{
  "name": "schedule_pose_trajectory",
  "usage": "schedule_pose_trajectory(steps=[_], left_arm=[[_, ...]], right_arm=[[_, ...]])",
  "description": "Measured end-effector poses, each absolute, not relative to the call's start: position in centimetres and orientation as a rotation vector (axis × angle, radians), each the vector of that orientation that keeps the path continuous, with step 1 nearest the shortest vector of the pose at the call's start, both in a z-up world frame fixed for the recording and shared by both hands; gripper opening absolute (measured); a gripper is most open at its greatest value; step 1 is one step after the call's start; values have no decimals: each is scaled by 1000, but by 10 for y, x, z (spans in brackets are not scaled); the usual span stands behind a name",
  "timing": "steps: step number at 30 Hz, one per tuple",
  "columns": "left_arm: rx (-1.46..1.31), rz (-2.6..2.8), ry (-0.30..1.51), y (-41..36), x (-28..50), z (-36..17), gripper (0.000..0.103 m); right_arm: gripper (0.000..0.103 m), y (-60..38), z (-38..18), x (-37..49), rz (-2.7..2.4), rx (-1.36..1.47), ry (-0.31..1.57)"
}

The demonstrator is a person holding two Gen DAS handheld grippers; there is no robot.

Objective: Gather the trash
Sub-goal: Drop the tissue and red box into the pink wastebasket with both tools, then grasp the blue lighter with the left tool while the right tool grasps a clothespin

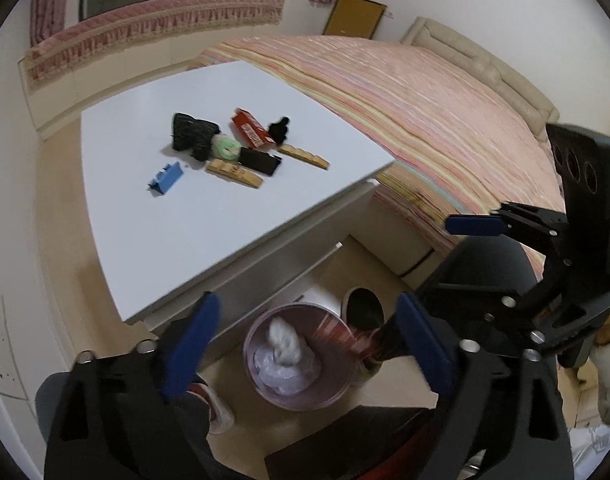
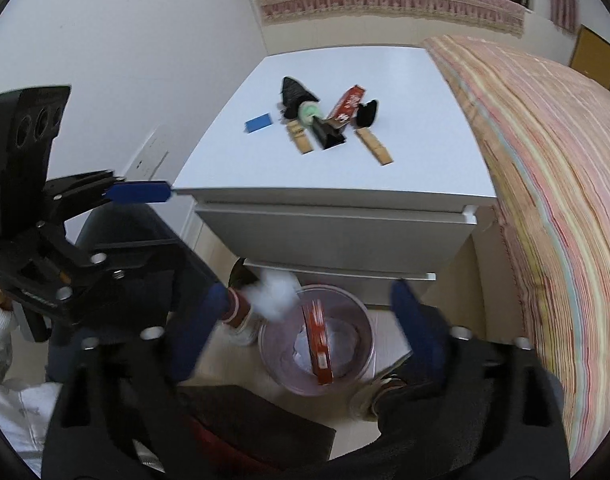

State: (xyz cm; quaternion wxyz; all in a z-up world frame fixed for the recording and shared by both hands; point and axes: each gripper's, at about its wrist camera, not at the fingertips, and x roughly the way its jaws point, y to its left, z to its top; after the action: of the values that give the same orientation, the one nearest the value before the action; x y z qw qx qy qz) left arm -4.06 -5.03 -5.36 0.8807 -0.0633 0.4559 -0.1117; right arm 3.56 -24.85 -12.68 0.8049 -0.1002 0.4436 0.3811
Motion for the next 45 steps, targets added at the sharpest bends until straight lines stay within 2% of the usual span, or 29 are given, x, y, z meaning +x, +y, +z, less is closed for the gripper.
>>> schedule_pose_trajectory(steps=[3,26,34,45], left_arm=[[-138,-207,942,-45,-41,-52,95],[-112,-116,899,-24,-37,-39,95],[-81,-108,879,-6,-15,-23,95],[-27,-161,950,20,39,-28,95]], right_arm=[[96,-248,-126,38,803,-216,954],[97,-239,-113,47,806,-214,934],[97,-225,-95,75,811,-268,895],[97,-193,-90,136,849,-398,887]])
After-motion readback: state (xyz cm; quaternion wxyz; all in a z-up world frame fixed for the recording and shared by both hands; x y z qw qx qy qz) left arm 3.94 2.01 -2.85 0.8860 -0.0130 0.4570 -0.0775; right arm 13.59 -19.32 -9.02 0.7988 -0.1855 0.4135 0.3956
